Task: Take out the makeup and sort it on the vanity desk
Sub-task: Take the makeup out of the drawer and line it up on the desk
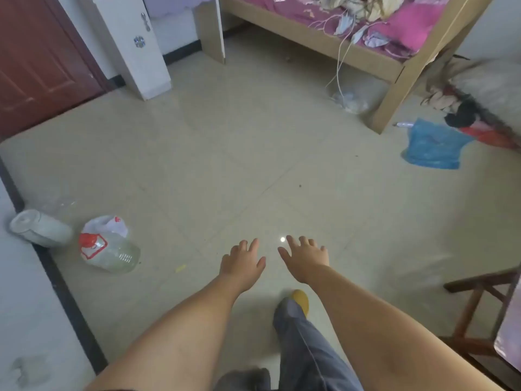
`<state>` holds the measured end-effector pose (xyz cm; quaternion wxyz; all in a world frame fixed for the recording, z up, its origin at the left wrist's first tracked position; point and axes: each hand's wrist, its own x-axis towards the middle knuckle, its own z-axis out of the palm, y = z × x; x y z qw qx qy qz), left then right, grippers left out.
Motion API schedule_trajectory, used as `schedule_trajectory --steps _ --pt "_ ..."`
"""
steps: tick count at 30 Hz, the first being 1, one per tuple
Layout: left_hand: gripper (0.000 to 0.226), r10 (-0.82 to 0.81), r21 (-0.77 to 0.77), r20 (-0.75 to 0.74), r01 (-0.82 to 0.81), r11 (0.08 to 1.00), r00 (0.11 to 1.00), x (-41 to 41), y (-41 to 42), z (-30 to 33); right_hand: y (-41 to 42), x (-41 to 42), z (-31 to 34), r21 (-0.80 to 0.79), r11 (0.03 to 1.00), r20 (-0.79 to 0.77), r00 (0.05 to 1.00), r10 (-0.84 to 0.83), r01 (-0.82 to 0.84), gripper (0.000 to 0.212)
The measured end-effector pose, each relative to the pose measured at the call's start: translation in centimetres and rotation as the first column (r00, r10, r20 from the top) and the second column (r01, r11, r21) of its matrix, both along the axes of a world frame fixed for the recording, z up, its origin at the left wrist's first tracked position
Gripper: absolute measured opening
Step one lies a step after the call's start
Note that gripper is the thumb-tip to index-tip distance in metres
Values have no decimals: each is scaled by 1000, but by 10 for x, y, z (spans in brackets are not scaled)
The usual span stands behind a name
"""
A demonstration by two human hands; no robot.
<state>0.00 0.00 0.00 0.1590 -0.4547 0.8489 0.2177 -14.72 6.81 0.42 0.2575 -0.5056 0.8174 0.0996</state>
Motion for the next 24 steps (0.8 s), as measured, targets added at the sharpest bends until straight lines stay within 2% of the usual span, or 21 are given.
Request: schedule_trajectory --steps 5,14,24 --pt "53 20 -11 -21 -20 1000 1000 -62 -74 4 -69 -66 -1 -26 999 9 1000 30 -29 56" --pt "51 80 -45 -60 -83 996 995 -188 -203 13 -206 -211 5 23 989 -24 989 147 -147 56" --pt "54 134 -81 -13 -135 988 991 -256 -374 -6 -391 -278 -11 5 961 -36 960 278 -277 54"
